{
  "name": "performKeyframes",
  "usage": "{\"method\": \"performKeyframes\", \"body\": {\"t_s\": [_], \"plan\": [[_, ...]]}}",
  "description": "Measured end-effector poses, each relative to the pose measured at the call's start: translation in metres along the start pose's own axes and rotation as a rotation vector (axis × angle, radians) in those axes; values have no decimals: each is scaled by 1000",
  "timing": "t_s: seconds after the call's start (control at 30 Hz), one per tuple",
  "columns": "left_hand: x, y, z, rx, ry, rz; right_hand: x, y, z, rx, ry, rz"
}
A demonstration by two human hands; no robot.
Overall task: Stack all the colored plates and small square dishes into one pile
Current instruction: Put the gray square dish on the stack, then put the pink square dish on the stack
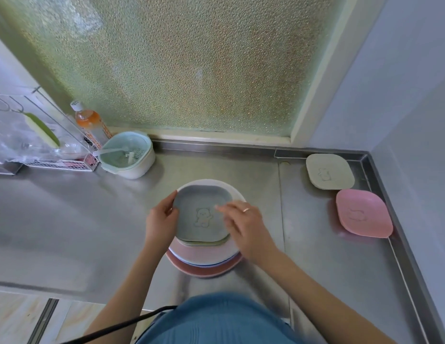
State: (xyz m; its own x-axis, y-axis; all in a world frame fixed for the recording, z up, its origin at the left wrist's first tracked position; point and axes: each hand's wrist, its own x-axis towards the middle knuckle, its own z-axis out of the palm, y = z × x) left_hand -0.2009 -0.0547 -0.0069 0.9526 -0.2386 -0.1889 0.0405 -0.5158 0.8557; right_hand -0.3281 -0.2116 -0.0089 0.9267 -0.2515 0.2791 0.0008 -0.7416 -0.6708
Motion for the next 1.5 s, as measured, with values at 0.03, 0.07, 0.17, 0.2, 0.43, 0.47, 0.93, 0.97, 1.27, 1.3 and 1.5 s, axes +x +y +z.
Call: {"method": "performKeyframes", "body": {"t_s": [0.03, 0.07, 0.17, 0.2, 0.43, 0.47, 0.93, 0.97, 1.27, 1.3, 1.5], "plan": [[0, 0, 0, 2, 6, -5, 1, 17, -14, -23, 115, 54], [0, 1, 1, -2, 8, -5, 2, 37, -29, -84, 222, 130], [-1, 0, 4, -7, 9, 1, -2, 104, -73, -372, 367, 545], [-1, -1, 5, -4, 12, 0, -8, 125, -85, -447, 340, 715], [-2, -3, 8, -17, 22, -10, -62, 190, -99, -729, -2, 1097], [-2, -3, 7, -15, 21, -9, -65, 191, -96, -735, -15, 1106], [0, -10, 11, 3, 28, -43, -37, 101, -71, -407, 603, 752], [0, -11, 11, 2, 20, -39, -30, 85, -64, -374, 590, 631], [5, -7, 3, -288, 10, -121, -6, -10, -3, -273, 146, -221], [4, -5, 2, -336, 14, -148, -9, -9, 3, -289, 111, -233], [1, -13, 4, -236, -37, -102, -24, 4, 18, -249, -115, -163]]}}
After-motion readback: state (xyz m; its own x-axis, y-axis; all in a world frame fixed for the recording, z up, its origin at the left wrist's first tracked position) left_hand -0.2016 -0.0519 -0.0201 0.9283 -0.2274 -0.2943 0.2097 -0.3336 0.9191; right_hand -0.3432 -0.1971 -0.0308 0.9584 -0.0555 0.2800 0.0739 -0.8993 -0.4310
